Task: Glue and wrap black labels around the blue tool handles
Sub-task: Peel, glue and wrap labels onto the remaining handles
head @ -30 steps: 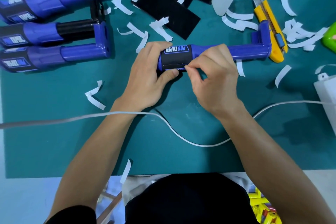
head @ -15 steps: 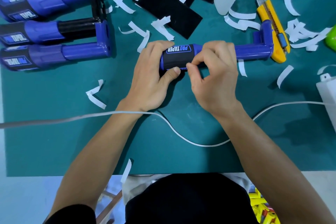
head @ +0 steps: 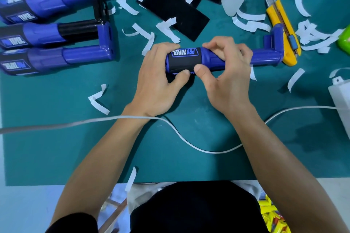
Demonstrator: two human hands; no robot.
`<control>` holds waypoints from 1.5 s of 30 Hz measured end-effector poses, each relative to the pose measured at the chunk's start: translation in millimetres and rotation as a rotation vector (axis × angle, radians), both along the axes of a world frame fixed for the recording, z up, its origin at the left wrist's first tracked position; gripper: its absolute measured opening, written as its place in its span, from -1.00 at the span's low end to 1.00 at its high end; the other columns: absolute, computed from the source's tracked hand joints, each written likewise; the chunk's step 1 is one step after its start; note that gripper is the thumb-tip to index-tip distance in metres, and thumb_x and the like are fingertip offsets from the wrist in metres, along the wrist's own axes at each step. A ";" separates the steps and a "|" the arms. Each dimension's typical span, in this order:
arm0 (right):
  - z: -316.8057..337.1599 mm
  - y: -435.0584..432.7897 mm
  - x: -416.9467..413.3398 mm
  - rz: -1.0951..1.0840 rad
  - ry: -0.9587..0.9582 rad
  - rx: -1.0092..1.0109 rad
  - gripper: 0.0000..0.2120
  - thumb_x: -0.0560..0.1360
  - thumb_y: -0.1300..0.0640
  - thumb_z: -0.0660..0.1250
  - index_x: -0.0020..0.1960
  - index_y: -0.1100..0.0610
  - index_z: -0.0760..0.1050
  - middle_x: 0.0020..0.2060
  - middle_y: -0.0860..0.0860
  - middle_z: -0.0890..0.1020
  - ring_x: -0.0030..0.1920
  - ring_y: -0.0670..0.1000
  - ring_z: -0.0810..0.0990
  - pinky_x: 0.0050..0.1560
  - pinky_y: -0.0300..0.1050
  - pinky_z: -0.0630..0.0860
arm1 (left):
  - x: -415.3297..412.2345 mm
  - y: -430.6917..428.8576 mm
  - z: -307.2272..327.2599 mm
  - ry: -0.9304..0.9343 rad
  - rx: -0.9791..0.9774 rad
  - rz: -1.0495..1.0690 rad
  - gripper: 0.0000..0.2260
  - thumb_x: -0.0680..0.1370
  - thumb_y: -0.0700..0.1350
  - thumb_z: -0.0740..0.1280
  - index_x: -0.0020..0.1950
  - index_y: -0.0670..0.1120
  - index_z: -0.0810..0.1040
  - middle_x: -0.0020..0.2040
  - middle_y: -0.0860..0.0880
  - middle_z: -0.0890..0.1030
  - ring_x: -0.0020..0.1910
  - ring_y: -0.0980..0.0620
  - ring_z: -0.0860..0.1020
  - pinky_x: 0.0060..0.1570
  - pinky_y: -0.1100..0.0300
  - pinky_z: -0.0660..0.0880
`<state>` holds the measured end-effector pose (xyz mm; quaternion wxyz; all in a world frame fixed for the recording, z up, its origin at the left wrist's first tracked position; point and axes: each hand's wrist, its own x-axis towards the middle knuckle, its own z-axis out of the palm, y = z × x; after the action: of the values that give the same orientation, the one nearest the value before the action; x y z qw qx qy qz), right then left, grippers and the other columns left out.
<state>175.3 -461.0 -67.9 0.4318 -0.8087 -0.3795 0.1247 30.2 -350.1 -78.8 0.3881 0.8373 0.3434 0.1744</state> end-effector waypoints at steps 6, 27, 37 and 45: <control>3.0 0.1 -1.4 -0.002 0.057 -0.020 -0.70 0.45 0.07 0.41 0.18 0.03 0.51 0.04 -0.17 0.68 0.16 -0.06 0.32 0.27 -0.03 0.39 | 1.7 1.6 -1.5 -0.011 -0.019 0.005 -0.63 0.56 0.05 0.40 0.31 -0.02 0.47 0.13 0.12 0.50 0.09 0.00 0.48 0.12 0.20 0.38; 1.2 0.4 3.1 0.055 0.041 -0.016 -0.75 0.50 0.09 0.36 0.16 0.06 0.47 0.07 -0.13 0.66 0.16 -0.38 0.23 0.28 0.07 0.35 | -7.1 21.9 8.9 0.042 -0.106 -0.110 -0.73 0.66 0.01 0.34 0.35 0.03 0.50 0.10 0.14 0.55 0.03 0.09 0.50 0.08 0.16 0.45; -2.9 -0.5 3.4 0.053 0.051 -0.008 -0.78 0.50 0.09 0.35 0.13 0.00 0.45 0.08 -0.13 0.66 0.15 -0.32 0.24 0.28 0.05 0.35 | -11.4 24.1 7.8 0.000 -0.079 -0.107 -0.72 0.72 -0.09 0.25 0.41 -0.08 0.56 0.19 0.18 0.59 0.14 0.19 0.53 0.18 0.28 0.40; -1.5 6.9 -2.9 0.016 -0.088 0.015 -0.65 0.48 -0.09 0.46 0.11 0.12 0.50 -0.07 -0.14 0.59 0.02 -0.34 0.29 0.25 0.00 0.30 | -10.6 16.9 0.9 -0.098 -0.104 -0.032 -0.56 0.70 0.18 0.24 0.40 -0.10 0.60 0.26 0.05 0.63 0.22 0.13 0.58 0.24 0.18 0.49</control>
<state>172.4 -454.0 -69.4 0.4197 -0.8071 -0.4055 0.0894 19.6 -333.2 -77.9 0.4502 0.8119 0.3190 0.1907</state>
